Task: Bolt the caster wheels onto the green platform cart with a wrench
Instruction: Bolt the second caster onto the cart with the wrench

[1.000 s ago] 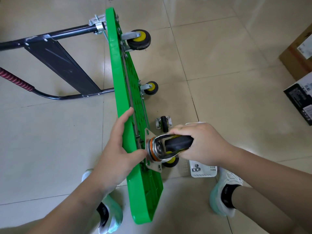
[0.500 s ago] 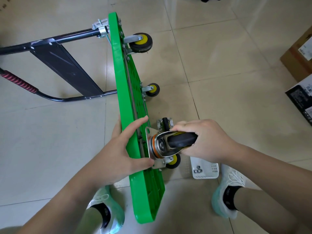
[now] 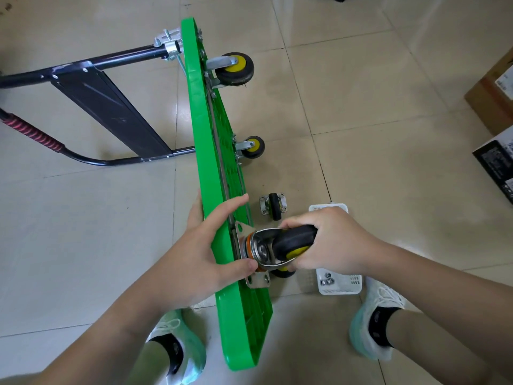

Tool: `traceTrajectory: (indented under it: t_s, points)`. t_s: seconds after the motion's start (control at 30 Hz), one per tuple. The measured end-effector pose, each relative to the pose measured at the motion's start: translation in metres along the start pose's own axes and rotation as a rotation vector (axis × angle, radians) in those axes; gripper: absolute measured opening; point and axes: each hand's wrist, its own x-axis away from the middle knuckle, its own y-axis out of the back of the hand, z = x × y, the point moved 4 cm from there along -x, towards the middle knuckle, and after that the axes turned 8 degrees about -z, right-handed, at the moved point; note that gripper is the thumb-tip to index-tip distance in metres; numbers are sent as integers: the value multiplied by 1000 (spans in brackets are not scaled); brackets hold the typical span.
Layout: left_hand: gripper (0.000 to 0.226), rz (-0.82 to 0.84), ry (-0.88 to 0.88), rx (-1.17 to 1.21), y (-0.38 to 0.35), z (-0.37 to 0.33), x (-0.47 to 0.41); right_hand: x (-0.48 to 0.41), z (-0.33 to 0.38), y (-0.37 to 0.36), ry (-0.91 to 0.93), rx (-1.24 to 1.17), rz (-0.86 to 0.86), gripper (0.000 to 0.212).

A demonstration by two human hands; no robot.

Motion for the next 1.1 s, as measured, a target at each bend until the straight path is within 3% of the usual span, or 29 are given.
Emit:
traceTrajectory:
  t_s: [0.43,0.6,0.93,1.1]
  points:
    - [128,-131,57,544,-22,14,12,-7,3,-16,-23,26,2,40]
    - [126,-224,118,666,-31,17,16,-9,3,-19,6,72,-18,42]
    - [117,-237,200,1084,-43,15,12,-10,-3,-27,-10,16,-52,47]
    - [117,-239,208,1134,-44,15,11,-12,-4,-31,-10,20,-53,47]
